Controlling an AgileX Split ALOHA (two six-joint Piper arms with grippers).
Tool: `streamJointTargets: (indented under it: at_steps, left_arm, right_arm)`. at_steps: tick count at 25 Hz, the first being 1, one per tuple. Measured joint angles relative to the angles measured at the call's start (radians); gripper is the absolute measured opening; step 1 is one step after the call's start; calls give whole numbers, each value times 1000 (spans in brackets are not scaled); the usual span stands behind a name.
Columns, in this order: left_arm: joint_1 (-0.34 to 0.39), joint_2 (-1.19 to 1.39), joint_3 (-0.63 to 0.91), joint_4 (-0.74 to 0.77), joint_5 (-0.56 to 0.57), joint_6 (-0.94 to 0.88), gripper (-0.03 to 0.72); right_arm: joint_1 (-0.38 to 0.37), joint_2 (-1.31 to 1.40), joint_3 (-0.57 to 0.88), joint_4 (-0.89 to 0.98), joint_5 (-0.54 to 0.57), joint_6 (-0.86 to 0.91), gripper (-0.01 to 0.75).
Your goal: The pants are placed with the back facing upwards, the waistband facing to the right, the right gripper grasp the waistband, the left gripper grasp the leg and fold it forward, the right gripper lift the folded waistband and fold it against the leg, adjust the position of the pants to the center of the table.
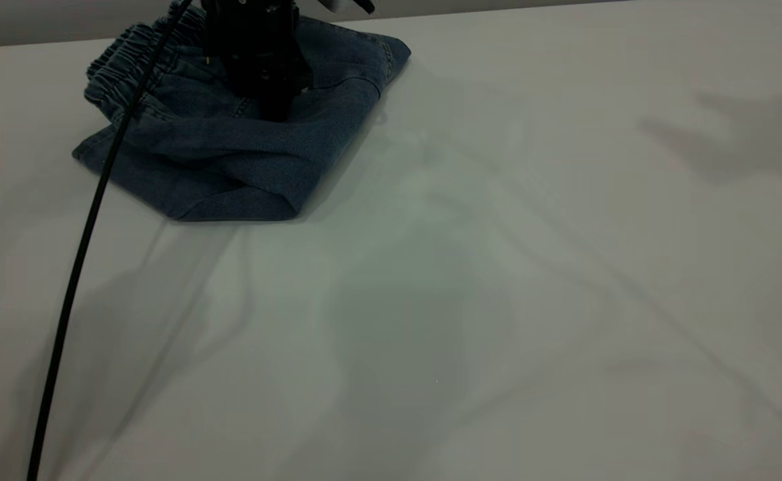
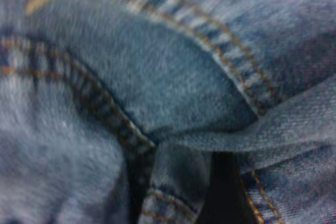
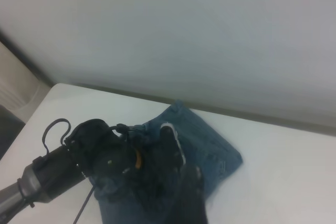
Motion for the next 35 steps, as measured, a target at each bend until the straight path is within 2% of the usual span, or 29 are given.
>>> streamJointTargets:
  at_steps: [7, 20, 28, 35]
  left_arm:
    - [-16, 4, 1, -261, -9, -133, 452]
    - [-156, 4, 2, -315, -3, -545, 454]
    - [-164, -18, 3, -312, 2, -472, 454]
    - [-163, -158, -23, -290, -3, -383, 454]
  right_arm:
    - [0, 0, 0, 0, -8, 0, 584]
    - [0, 0, 0, 0, -8, 0, 584]
    - [0, 0, 0, 5, -1, 1, 584]
    - [0, -28, 0, 36, 27, 1, 584]
